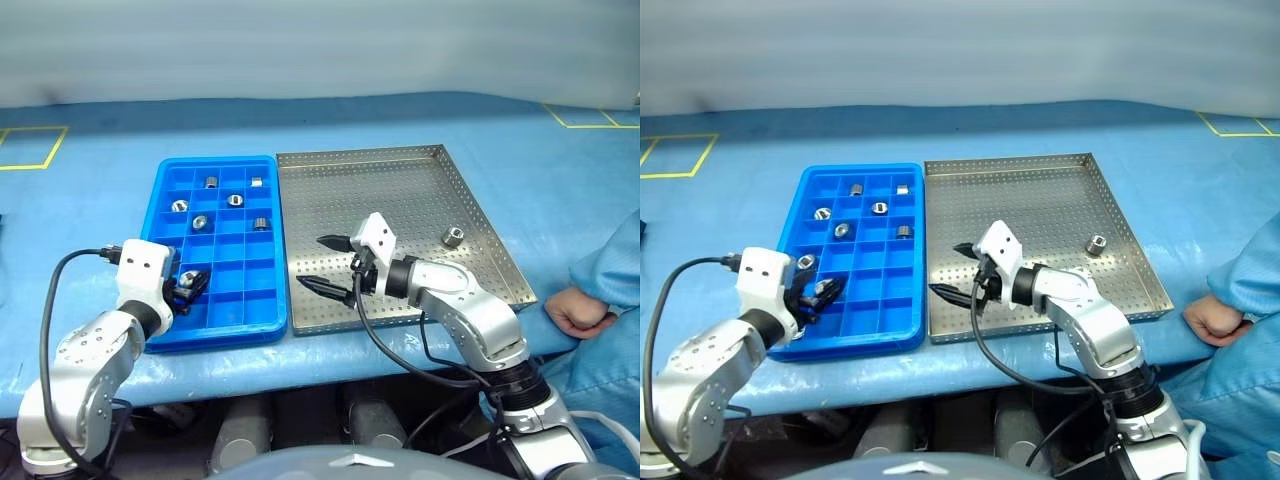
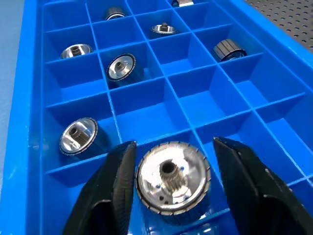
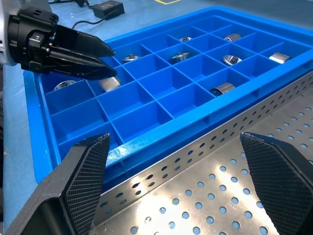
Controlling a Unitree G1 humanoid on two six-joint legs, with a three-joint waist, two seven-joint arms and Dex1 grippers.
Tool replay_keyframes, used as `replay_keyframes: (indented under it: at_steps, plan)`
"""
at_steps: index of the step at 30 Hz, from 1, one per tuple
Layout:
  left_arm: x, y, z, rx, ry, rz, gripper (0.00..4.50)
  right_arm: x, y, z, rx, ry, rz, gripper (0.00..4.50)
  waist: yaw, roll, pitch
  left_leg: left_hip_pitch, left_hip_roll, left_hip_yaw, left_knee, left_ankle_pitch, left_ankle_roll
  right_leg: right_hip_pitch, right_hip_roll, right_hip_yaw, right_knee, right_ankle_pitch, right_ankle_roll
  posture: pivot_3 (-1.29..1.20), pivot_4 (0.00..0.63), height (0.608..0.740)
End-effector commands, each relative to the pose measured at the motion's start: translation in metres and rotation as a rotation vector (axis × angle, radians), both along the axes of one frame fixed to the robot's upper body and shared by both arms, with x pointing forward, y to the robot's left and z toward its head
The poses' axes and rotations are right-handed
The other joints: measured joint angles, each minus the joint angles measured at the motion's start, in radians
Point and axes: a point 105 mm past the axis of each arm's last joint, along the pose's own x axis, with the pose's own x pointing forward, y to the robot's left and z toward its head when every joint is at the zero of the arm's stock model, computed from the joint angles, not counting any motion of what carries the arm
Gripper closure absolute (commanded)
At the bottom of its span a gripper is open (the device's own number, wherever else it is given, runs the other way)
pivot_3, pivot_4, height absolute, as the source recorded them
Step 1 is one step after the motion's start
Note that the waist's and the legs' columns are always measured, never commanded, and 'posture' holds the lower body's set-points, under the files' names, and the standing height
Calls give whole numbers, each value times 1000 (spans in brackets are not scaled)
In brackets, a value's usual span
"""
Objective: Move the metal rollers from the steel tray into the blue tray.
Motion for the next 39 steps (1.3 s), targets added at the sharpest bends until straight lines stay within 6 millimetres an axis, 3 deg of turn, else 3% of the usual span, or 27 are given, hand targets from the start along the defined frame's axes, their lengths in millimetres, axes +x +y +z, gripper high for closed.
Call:
replay_keyframes:
  at_steps: [1,6,12,16,23,32,39]
  plan:
    - [8,-13,22,-60,-143,-36,762,1,-2,16,15,-72,-6,0,0,0,0,0,0,0,0,0,0,0,0,0,0,0,0,-10,150,740]
    - [19,-52,40,-173,-231,-222,762,-3,-5,12,-76,-114,-11,0,4,0,0,0,0,0,1,0,0,1,0,0,0,1,-1,-25,150,740]
    - [57,-98,56,-151,-272,-414,762,-6,-22,3,-284,-183,-56,0,3,0,0,0,-6,0,2,0,0,1,1,-1,0,1,-1,-75,150,740]
    - [86,-136,49,-131,-220,-558,762,-10,-36,3,-368,-216,-126,0,-8,-1,-1,-1,-8,2,2,0,0,2,1,-1,-1,1,0,-169,150,740]
    - [110,-184,37,-121,-180,-738,762,-28,-42,3,-371,-203,-198,0,-66,0,-1,-4,-7,1,1,0,1,-1,1,0,-2,0,0,-340,150,740]
    - [154,-230,23,-57,-167,-730,762,-46,-44,4,-339,-171,-279,0,-215,-1,-1,-4,-9,-2,3,-1,2,0,0,3,-2,-2,8,-492,150,740]
    - [174,-243,7,148,-172,-625,762,-55,-52,-3,-310,-103,-379,0,-364,-1,-1,-3,-10,-3,-1,-2,3,1,0,5,-2,-1,19,-578,150,740]
